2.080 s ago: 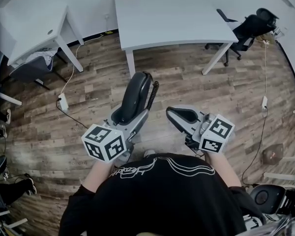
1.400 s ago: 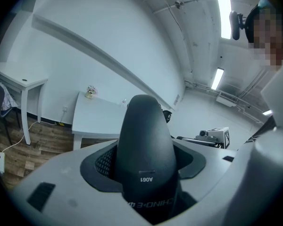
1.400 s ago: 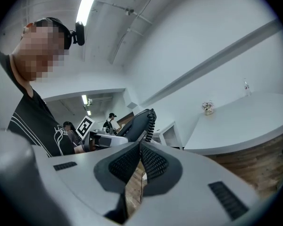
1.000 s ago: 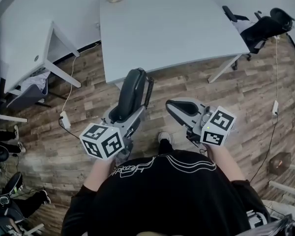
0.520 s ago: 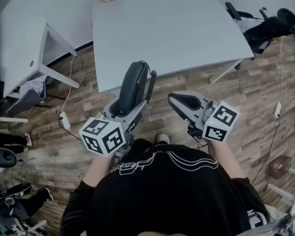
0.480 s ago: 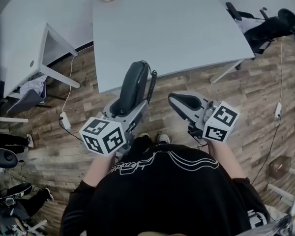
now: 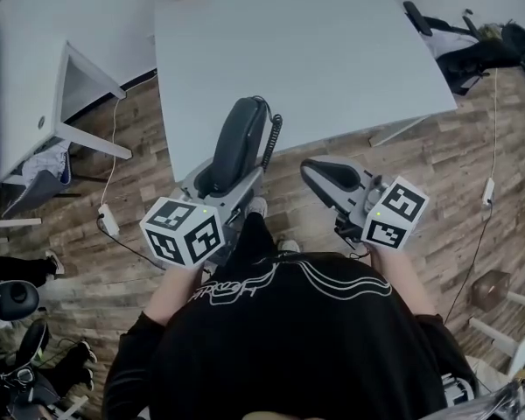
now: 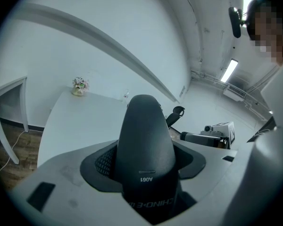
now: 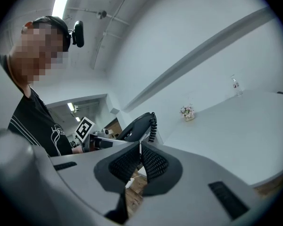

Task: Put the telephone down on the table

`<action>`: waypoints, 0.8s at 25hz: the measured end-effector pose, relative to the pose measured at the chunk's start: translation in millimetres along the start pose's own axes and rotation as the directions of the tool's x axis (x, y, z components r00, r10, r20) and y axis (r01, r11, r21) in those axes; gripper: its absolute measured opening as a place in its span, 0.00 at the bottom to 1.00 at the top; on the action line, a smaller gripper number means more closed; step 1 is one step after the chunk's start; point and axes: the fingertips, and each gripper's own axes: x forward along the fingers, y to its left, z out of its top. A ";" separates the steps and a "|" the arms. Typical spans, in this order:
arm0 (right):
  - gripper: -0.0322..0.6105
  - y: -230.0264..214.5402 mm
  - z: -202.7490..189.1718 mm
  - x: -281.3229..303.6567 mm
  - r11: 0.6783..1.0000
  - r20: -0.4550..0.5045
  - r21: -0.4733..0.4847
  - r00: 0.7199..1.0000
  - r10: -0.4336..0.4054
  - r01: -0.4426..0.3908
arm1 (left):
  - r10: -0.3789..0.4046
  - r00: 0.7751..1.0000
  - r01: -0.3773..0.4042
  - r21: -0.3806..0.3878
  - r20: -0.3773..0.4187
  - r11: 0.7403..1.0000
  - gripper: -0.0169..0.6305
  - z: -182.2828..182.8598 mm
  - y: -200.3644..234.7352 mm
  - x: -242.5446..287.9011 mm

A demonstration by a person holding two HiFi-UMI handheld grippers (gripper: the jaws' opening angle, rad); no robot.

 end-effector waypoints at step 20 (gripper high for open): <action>0.11 -113.9 27.1 117.2 0.985 -0.035 0.097 0.989 -0.141 0.143 | 0.035 0.984 -0.019 0.093 -0.177 0.996 0.46 42.2 179.8 111.8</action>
